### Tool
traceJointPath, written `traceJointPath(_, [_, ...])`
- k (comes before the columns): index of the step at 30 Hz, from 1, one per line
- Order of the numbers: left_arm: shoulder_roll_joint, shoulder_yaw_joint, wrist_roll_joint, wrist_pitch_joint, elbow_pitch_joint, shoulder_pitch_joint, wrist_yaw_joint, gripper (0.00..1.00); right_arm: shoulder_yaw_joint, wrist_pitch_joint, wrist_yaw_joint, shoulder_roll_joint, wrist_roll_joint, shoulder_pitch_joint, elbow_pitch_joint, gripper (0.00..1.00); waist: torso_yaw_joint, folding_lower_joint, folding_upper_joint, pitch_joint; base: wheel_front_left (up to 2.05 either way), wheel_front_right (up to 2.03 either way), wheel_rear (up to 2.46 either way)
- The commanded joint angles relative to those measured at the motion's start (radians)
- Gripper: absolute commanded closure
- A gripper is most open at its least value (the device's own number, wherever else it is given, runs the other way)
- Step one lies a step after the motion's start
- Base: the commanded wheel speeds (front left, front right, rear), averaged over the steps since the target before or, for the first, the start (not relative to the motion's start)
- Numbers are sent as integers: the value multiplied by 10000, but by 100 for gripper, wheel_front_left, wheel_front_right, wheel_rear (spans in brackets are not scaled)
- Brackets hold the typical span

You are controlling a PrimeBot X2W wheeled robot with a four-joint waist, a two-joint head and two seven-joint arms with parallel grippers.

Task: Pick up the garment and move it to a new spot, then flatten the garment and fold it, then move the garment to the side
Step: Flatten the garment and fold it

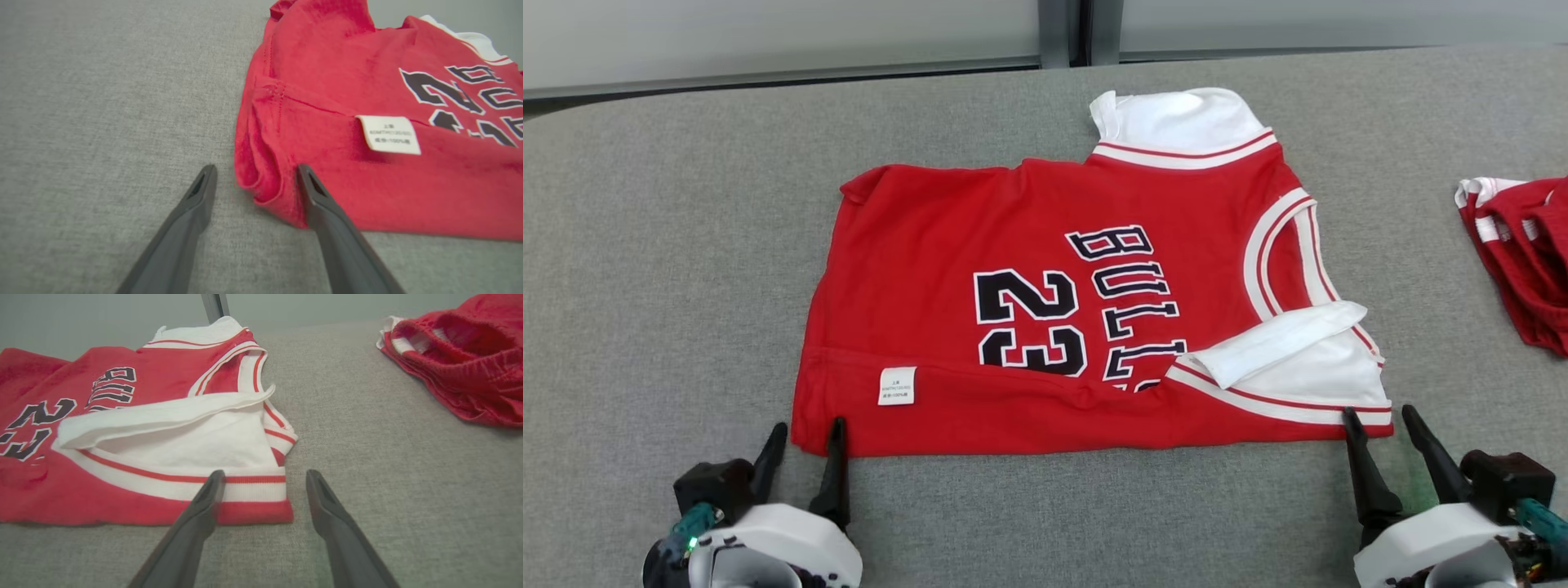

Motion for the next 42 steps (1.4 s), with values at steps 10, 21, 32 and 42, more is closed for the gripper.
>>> traceJointPath(10, [35, 1, -372, -9, 851, -422, -459, 100, 640, 259, -3, -48, 1007, -796, 1443, 100, 97, 0, 0, 203, 0, 0, 0])
traceJointPath(21, [314, 57, -475, 34, -604, 742, -199, 100, 217, 530, -11, -277, 1698, 664, 257, 100, 373, 0, 0, -241, 0, 0, 0])
traceJointPath(32, [473, -62, -844, 1630, -2210, 2377, 321, 92, -712, 1685, -11, 434, 1459, 2662, -1424, 90, 373, 0, 0, -802, 0, 0, 0])
traceJointPath(42, [523, 159, -61, 608, -3574, 1992, 1079, 0, -846, 1092, -1, 177, 584, 1793, -3115, 0, 228, 0, 0, -899, 0, 0, 0])
